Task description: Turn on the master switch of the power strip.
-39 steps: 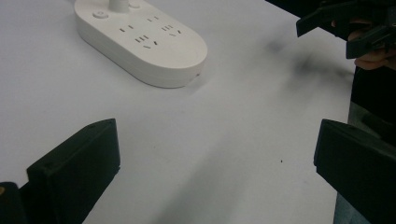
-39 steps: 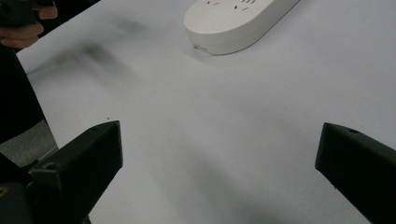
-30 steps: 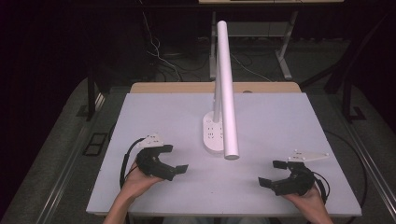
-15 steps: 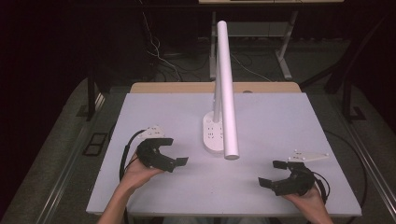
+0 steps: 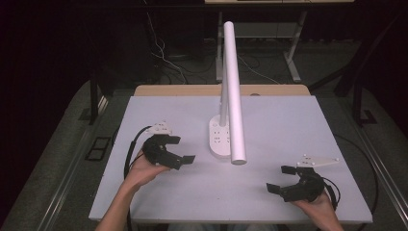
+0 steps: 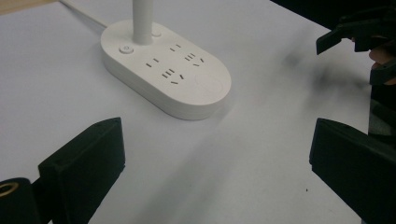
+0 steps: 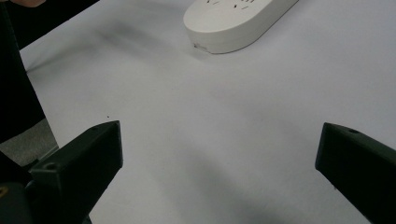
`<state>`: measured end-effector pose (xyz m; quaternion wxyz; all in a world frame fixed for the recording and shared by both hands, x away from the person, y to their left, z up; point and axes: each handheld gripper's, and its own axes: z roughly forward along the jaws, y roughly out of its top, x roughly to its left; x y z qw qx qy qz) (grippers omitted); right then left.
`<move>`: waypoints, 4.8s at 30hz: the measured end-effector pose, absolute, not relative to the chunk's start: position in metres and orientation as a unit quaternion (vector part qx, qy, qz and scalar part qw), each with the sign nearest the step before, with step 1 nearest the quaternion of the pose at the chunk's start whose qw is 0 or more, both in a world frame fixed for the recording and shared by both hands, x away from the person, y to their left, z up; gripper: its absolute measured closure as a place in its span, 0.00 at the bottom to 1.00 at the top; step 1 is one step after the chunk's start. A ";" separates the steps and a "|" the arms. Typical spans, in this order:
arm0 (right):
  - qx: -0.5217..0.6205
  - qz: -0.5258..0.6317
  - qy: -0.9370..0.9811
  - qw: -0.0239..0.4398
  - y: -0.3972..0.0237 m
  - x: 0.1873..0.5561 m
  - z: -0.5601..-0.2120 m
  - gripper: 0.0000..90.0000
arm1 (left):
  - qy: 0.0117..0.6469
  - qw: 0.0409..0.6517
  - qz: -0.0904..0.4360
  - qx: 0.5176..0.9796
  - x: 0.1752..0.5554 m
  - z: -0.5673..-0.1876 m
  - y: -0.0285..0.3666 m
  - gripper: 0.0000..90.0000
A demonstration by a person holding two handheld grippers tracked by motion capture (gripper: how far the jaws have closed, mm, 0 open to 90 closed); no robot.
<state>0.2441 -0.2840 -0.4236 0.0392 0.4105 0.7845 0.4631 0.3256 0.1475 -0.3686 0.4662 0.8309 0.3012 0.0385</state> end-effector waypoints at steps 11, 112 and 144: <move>0.410 0.463 0.784 0.040 -0.284 0.244 -0.424 0.00 | 0.293 0.458 0.037 0.839 0.340 -0.360 0.142 0.04; 0.407 0.467 0.784 0.042 -0.288 0.241 -0.424 0.00 | 0.346 0.410 0.046 0.843 0.466 -0.373 0.075 0.99; 0.406 0.464 0.786 0.036 -0.287 0.239 -0.424 0.00 | 0.367 0.390 0.038 0.844 0.475 -0.408 0.053 1.00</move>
